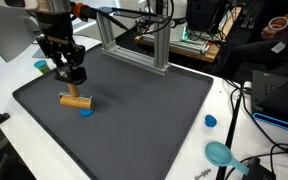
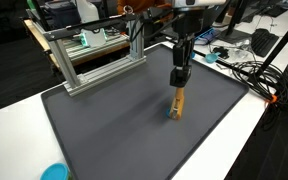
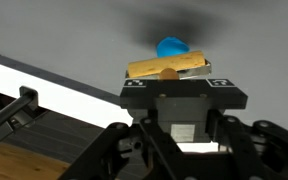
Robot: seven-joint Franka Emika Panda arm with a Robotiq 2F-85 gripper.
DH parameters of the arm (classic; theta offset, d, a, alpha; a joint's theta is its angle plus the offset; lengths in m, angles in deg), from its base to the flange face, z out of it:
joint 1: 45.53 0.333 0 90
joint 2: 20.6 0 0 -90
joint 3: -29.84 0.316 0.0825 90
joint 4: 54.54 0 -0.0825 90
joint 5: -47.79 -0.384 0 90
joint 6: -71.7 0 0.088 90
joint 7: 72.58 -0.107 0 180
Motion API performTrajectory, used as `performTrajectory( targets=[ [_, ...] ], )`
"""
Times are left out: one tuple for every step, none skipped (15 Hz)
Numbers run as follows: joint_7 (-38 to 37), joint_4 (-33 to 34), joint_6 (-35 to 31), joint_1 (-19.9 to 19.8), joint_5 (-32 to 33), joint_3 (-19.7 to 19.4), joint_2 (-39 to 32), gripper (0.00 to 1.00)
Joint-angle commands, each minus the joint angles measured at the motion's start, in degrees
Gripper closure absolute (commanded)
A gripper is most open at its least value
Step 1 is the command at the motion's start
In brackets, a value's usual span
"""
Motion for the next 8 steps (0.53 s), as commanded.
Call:
performTrajectory(
  targets=[
    [7.08,6.23,2.99,-3.01,-3.39,2.23,-3.49,0.78],
    [7.53,6.91,3.84,-3.63,-5.01,2.88,-3.69,0.78],
    [4.59,2.95,1.17,-2.02,-2.19,1.04,-2.12,0.53],
    [5.39,3.76,1.55,-2.51,-2.99,1.43,-2.67,0.53],
    [5.73,4.32,1.76,-2.74,-3.35,1.67,-3.03,0.53],
    [5.41,4.24,1.21,-2.38,-2.78,1.46,-3.16,0.78],
    [5.91,4.35,1.42,-2.4,-2.6,1.52,-3.48,0.78],
    [6.54,4.26,1.22,-2.36,-2.2,1.53,-3.85,0.78]
  ],
)
